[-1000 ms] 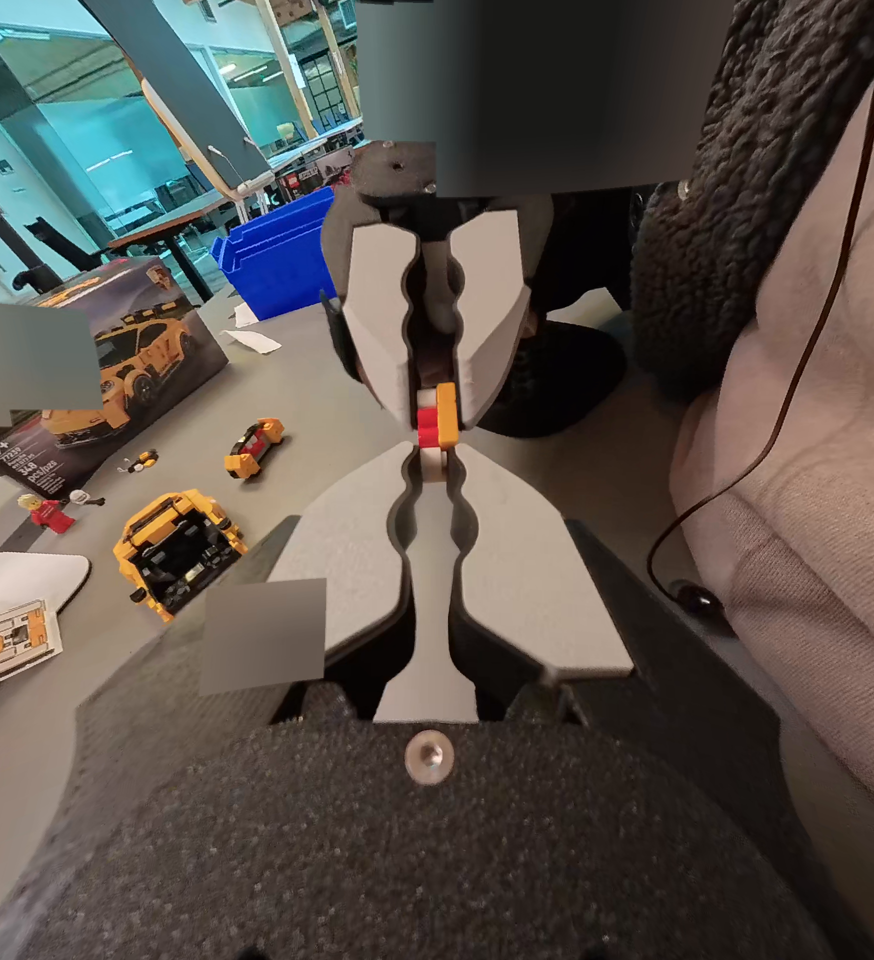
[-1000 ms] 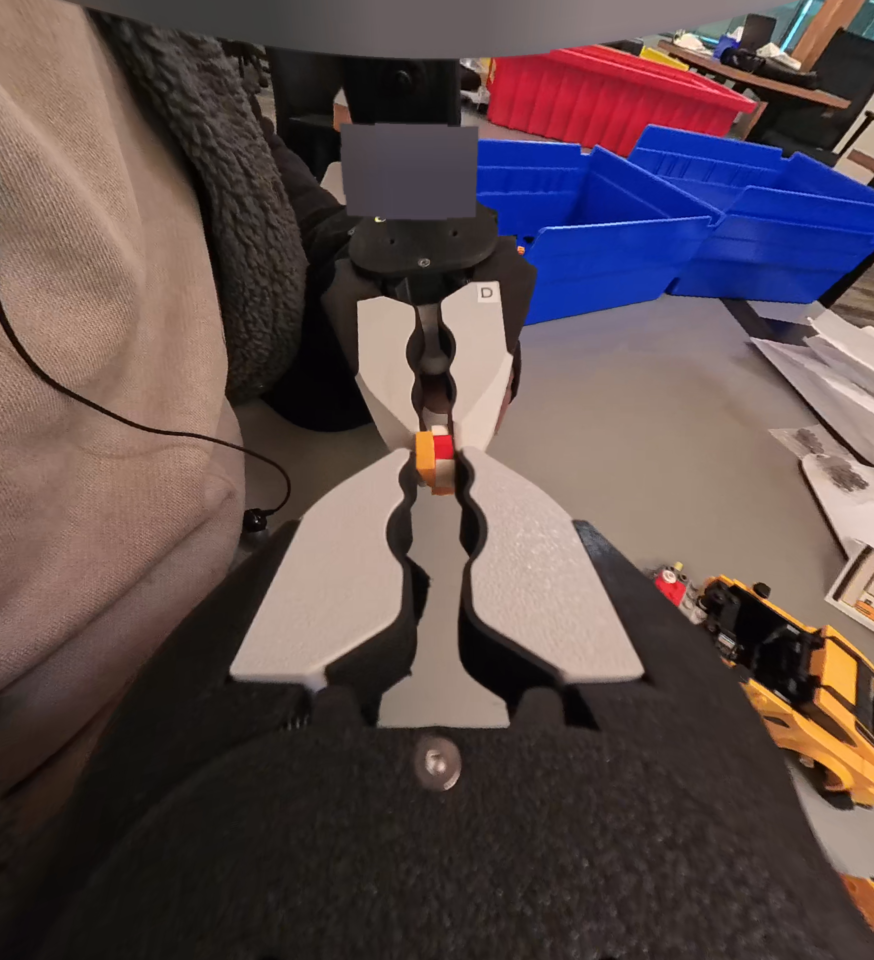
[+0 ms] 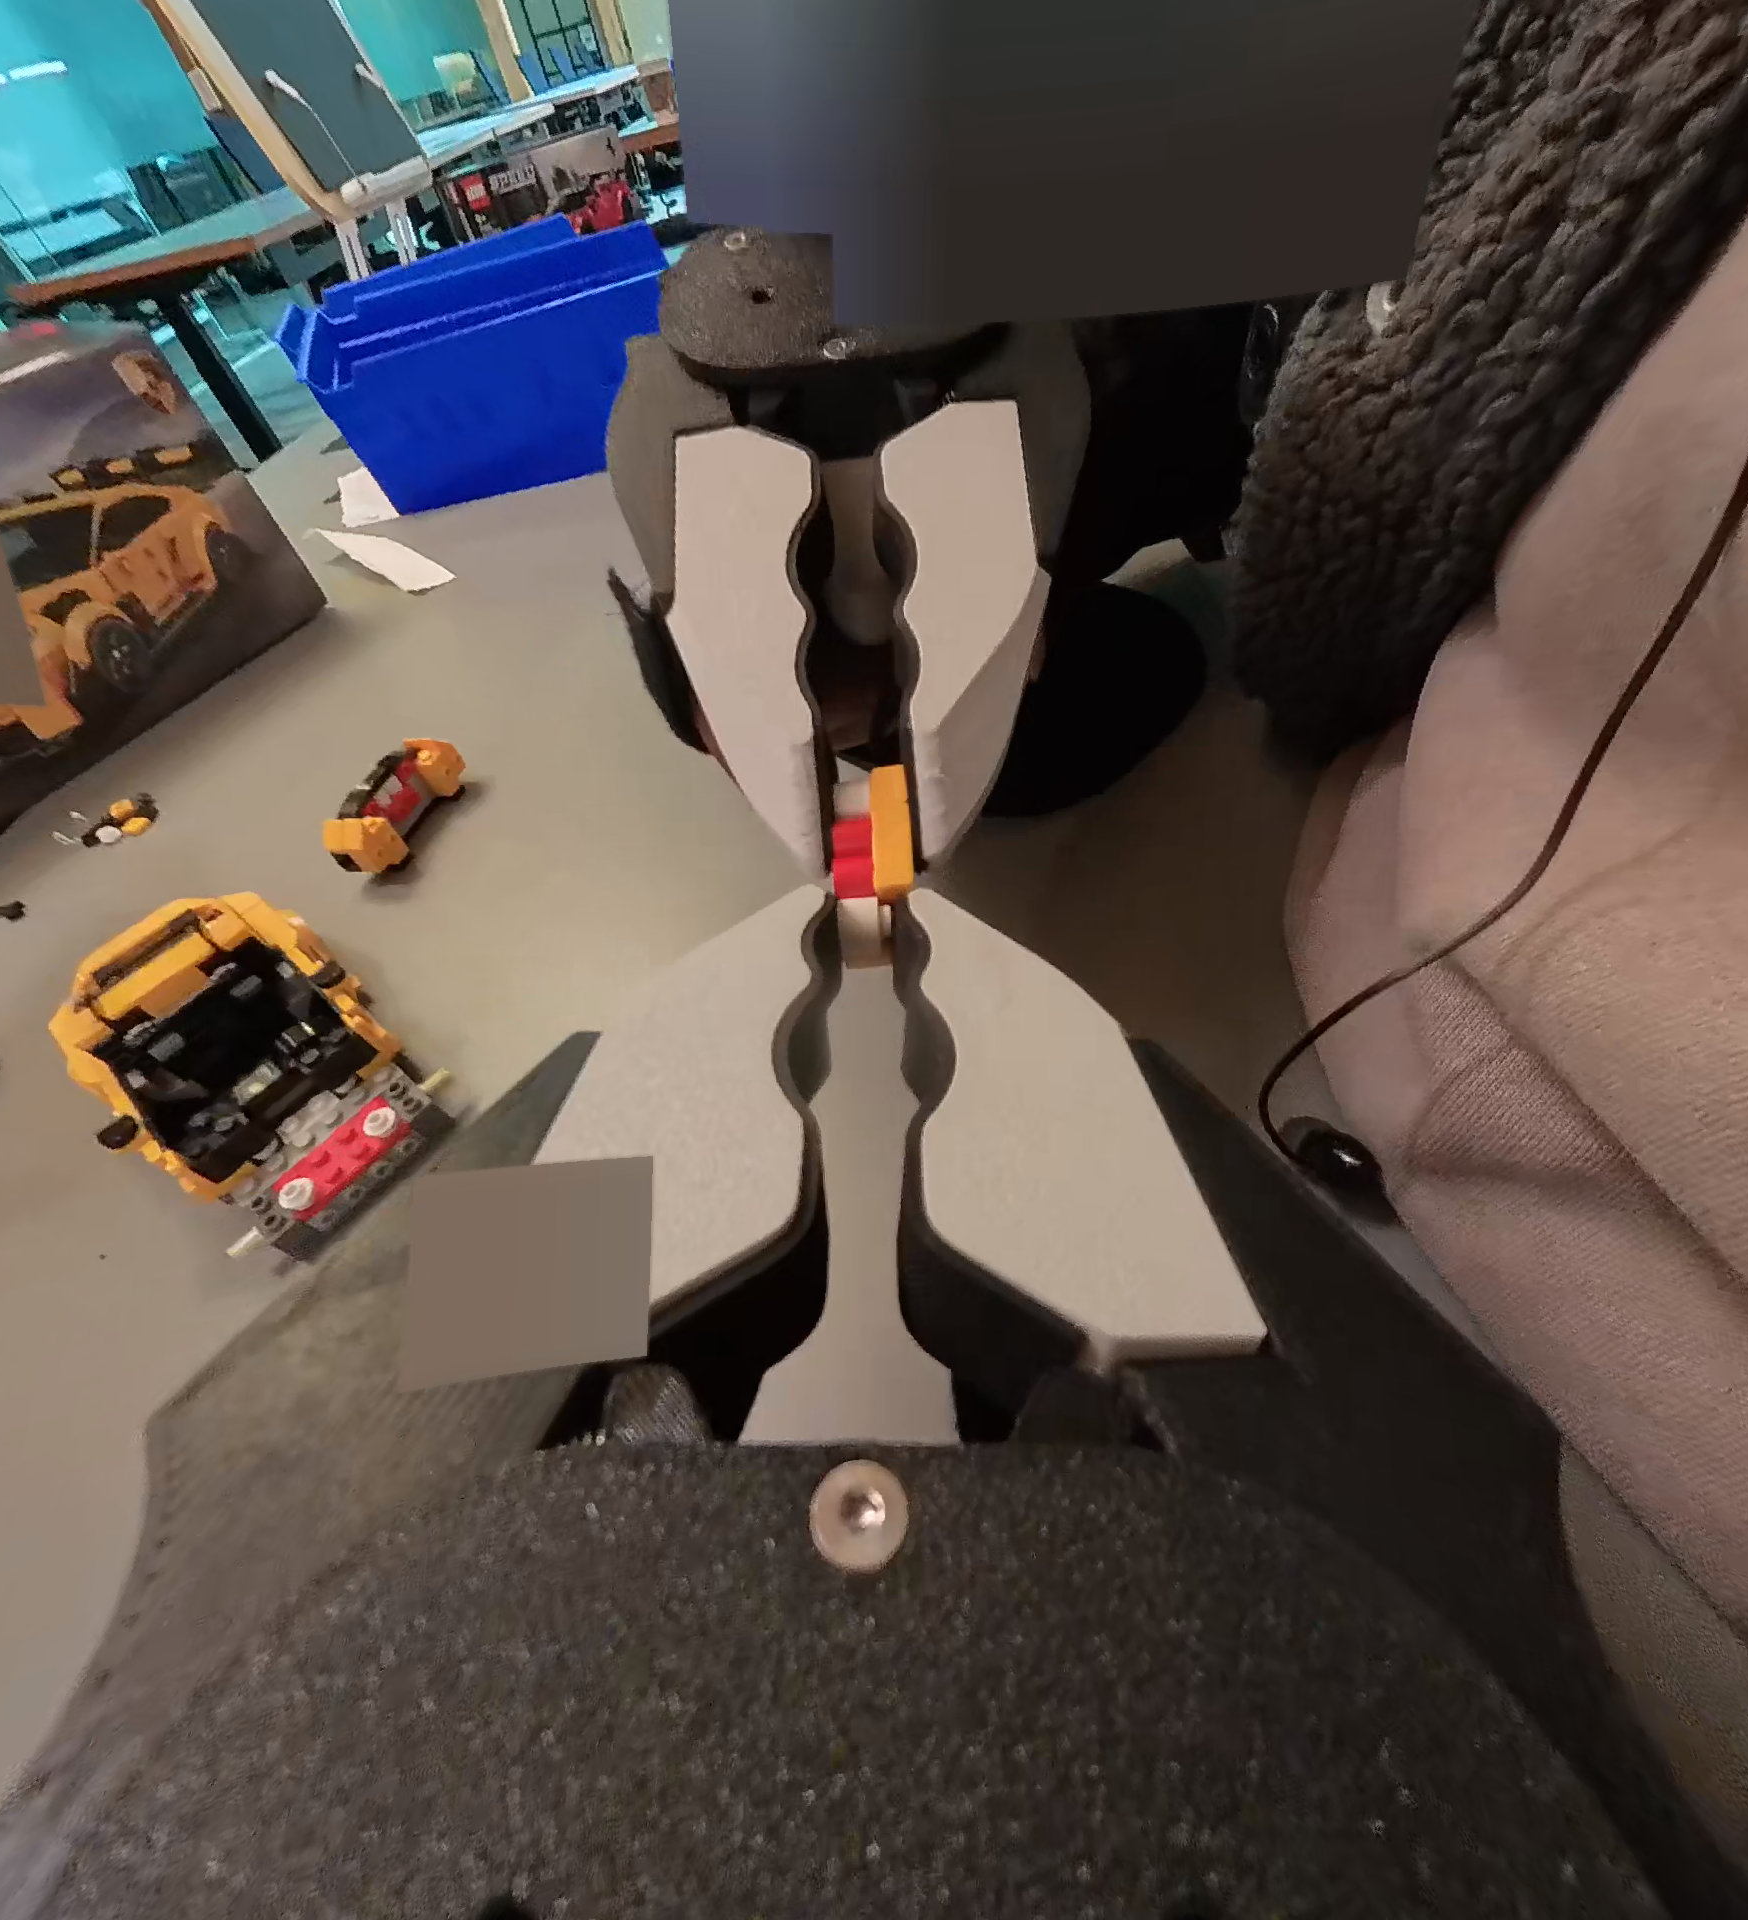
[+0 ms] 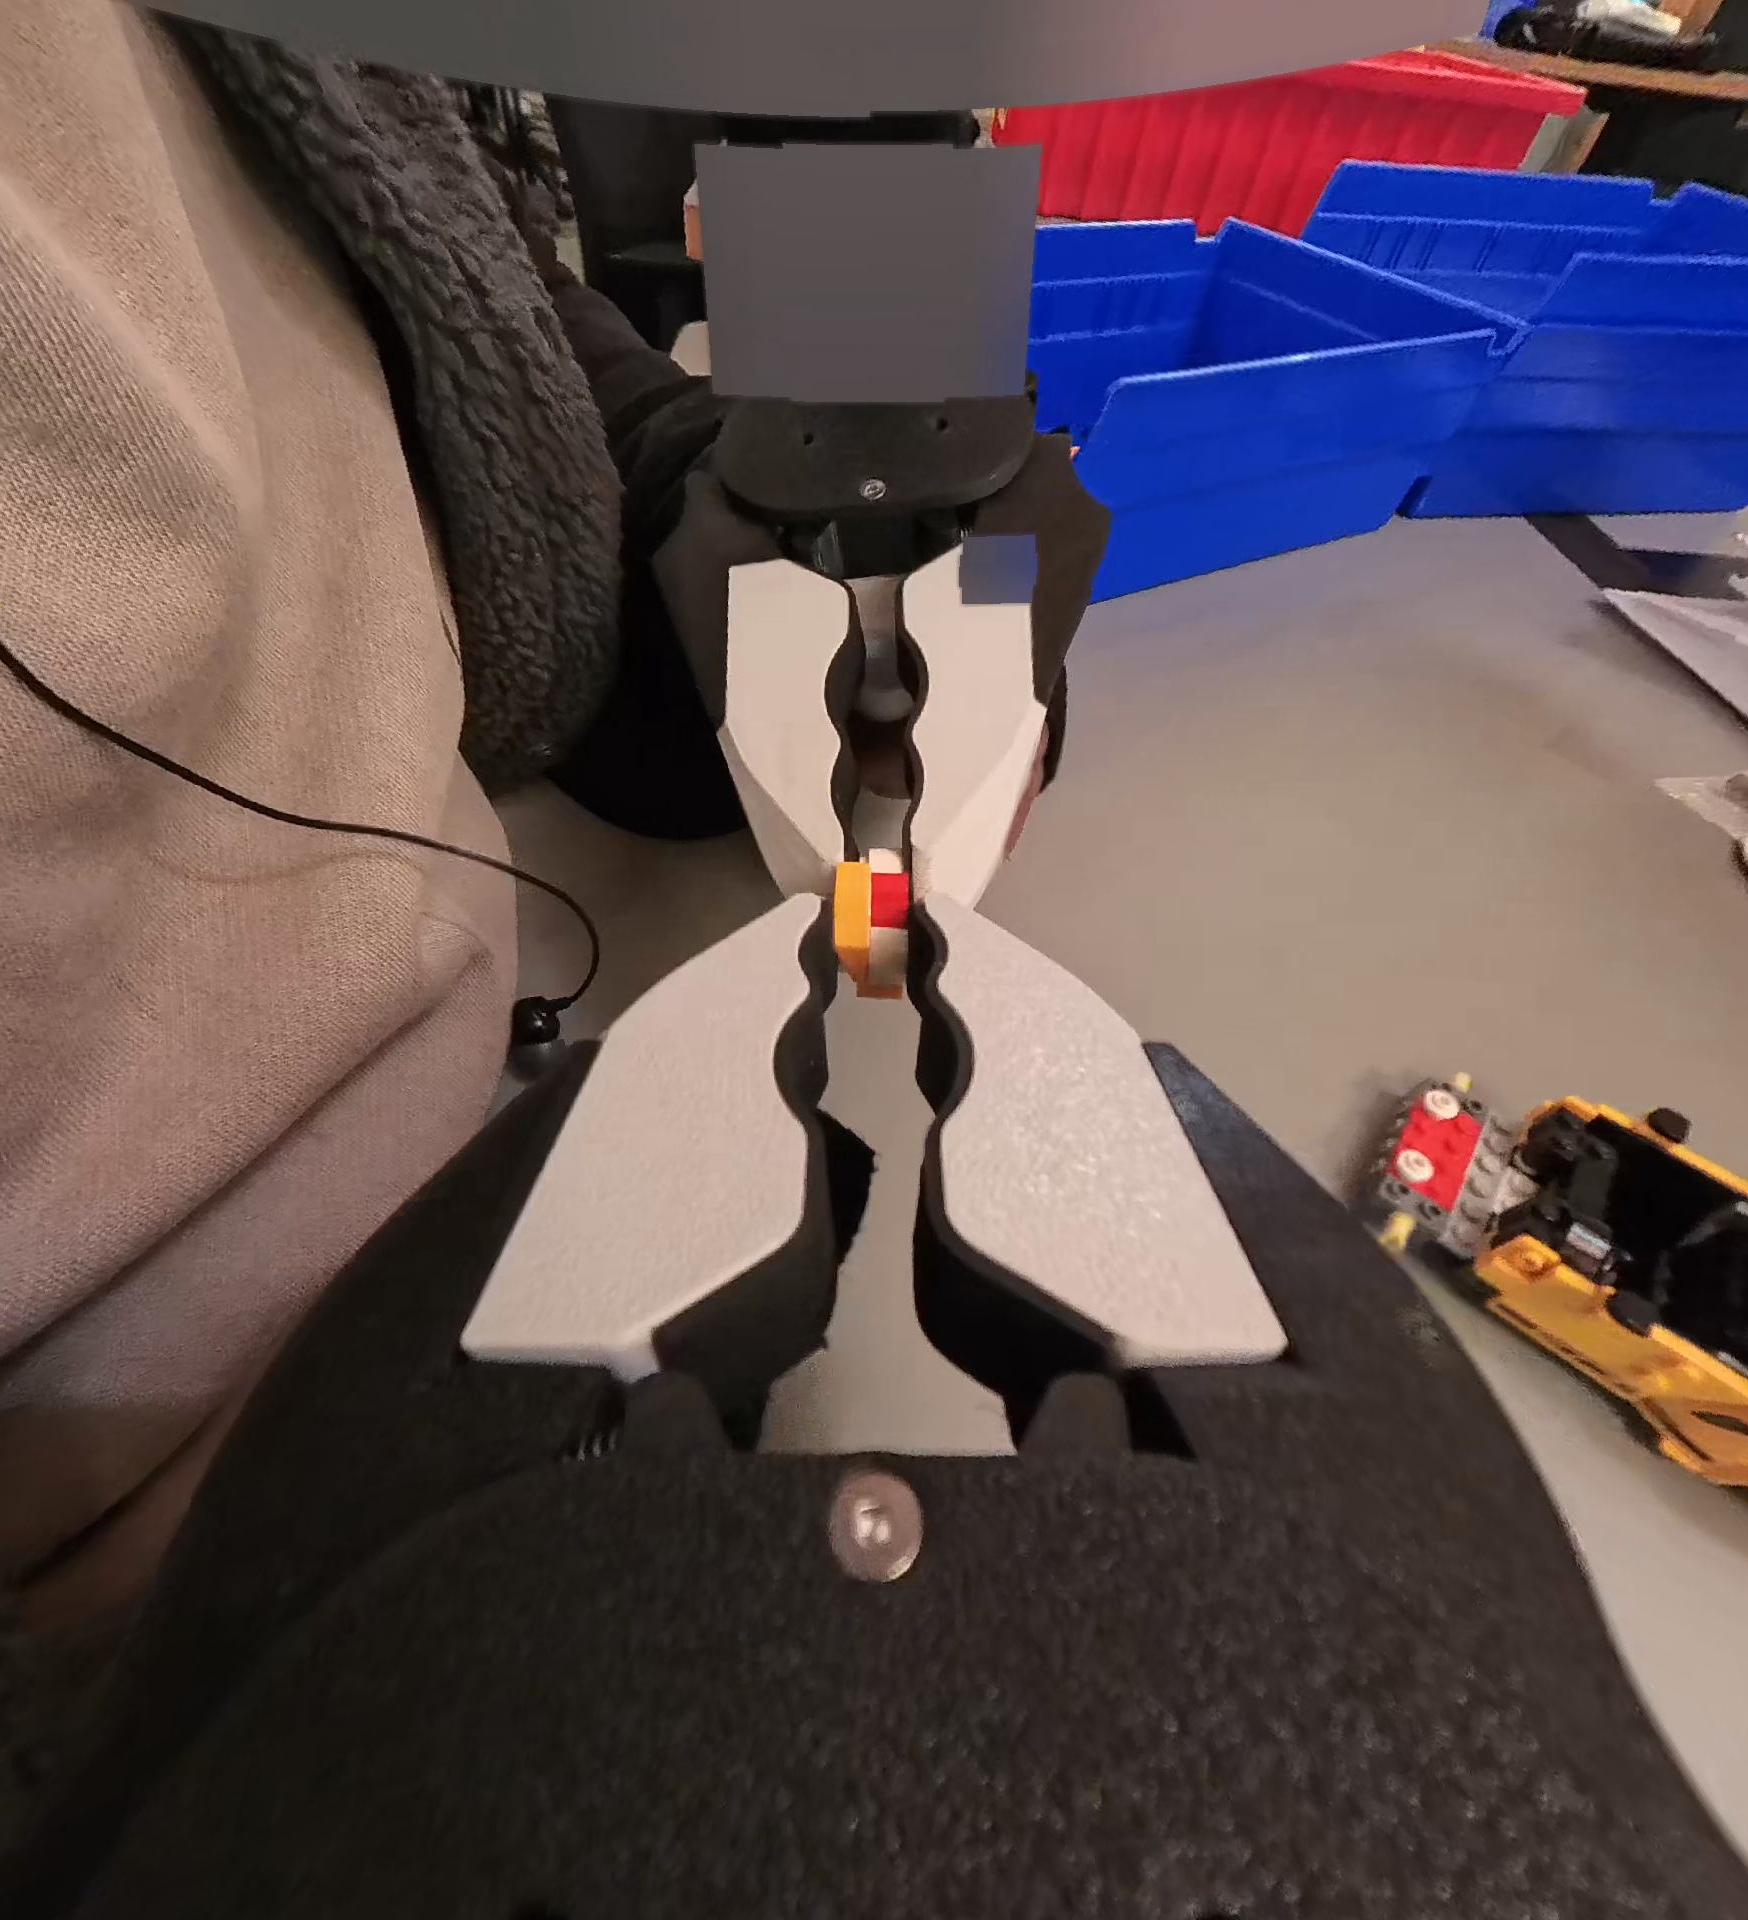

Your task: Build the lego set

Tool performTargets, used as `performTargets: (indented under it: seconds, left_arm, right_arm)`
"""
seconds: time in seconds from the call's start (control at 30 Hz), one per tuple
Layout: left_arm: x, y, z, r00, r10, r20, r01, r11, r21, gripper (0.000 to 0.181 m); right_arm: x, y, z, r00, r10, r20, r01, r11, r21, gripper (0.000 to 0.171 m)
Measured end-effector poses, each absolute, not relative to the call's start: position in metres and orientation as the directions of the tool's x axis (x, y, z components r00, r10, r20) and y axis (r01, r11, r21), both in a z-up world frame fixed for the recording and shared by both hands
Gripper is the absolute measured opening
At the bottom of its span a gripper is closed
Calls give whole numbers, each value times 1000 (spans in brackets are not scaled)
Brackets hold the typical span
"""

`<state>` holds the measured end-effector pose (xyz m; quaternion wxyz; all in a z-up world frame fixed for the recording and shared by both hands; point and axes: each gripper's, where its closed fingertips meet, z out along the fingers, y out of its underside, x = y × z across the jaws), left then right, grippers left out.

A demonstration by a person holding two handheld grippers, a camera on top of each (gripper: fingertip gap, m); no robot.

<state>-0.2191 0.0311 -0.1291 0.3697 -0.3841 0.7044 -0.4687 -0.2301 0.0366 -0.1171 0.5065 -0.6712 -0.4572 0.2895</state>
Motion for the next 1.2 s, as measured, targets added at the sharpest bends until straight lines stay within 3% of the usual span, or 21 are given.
performTargets:
  seconds: [0.13,0.23,0.33,0.47,0.8,0.97,1.2]
  left_arm:
    - [-215,44,-134,-399,-914,-76,-244,185,-952,18]
    - [-206,69,-146,-294,-954,-62,-341,166,-925,12]
    - [-198,89,-172,-235,-969,-75,-519,191,-833,10]
    - [-186,91,-206,-172,-984,47,-736,96,-670,14]
    - [-161,86,-210,-8,-1000,1,-811,6,-585,10]
    - [-157,88,-207,31,-999,-42,-781,2,-624,8]
    - [-155,90,-137,145,-987,-65,-458,-8,-889,8]
  right_arm:
    - [-214,42,-116,452,891,-39,257,-172,-951,13]
    - [-181,57,-120,535,843,-62,261,-235,-936,13]
    - [-147,73,-132,605,794,-52,284,-277,-918,13]
    - [-122,82,-147,652,754,-84,282,-344,-896,13]
    - [-106,83,-138,692,710,-128,187,-347,-919,13]
    - [-110,78,-138,691,711,-128,195,-354,-915,13]
    - [-124,82,-131,683,648,-336,11,-470,-883,13]
